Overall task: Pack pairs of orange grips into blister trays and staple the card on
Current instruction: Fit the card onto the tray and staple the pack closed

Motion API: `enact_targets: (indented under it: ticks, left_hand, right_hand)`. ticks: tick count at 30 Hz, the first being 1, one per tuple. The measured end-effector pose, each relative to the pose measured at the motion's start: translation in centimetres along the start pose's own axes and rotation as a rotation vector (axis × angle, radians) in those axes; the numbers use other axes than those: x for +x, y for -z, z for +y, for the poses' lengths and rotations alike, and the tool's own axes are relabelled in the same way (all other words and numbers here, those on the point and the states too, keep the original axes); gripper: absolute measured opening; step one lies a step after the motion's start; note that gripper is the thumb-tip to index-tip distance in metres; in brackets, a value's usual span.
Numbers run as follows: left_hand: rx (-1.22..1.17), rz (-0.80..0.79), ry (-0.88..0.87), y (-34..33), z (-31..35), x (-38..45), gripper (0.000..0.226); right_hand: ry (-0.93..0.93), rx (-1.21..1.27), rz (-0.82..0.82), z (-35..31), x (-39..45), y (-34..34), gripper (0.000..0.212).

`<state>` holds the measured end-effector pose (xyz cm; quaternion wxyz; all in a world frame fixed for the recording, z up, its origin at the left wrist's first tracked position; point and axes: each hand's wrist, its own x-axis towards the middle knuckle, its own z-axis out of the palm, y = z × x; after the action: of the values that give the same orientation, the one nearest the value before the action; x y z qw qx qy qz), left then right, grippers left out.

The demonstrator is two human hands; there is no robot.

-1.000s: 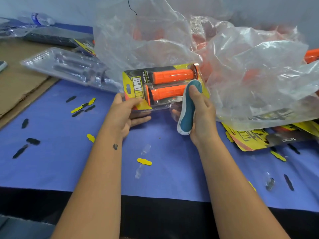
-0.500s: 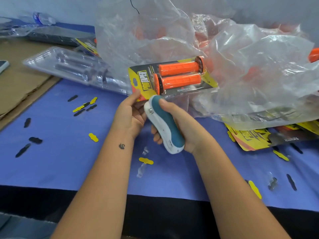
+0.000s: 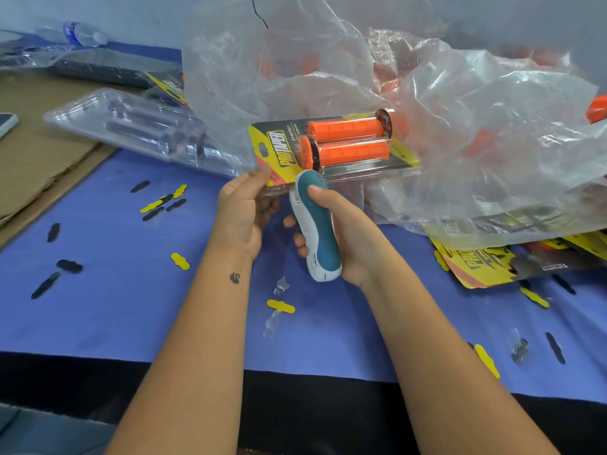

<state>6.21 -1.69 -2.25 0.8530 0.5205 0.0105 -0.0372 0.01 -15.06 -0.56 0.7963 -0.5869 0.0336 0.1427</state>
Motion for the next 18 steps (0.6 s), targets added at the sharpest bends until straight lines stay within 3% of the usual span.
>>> enact_targets:
  ticks: [4, 6, 9, 12, 18]
  left_hand:
    - [-0.024, 0.012, -0.028, -0.2, 0.0, -0.2, 0.037]
    - [0.003, 0.059, -0.075, -0.3, 0.1, -0.3, 0.032]
    - [0.048, 0.115, -0.120, -0.3, 0.1, -0.3, 0.025]
    - [0.075, 0.131, -0.150, -0.1, 0.1, -0.3, 0.036]
    - [0.096, 0.155, -0.183, -0.1, 0.0, -0.1, 0.031]
  right_hand:
    - [0.029, -0.055, 0.063, -0.1, 0.6, -0.8, 0.029]
    - [0.019, -0.053, 0.073, -0.3, 0.8, -1.1, 0.031]
    - [-0.041, -0.022, 0.078, -0.6, 1.0, -1.5, 0.043]
    - [-0.073, 0.021, 0.051, -0.8, 1.2, -1.7, 0.057]
    - [-0.065, 0.100, 0.022, -1.2, 1.6, -2.0, 0.042]
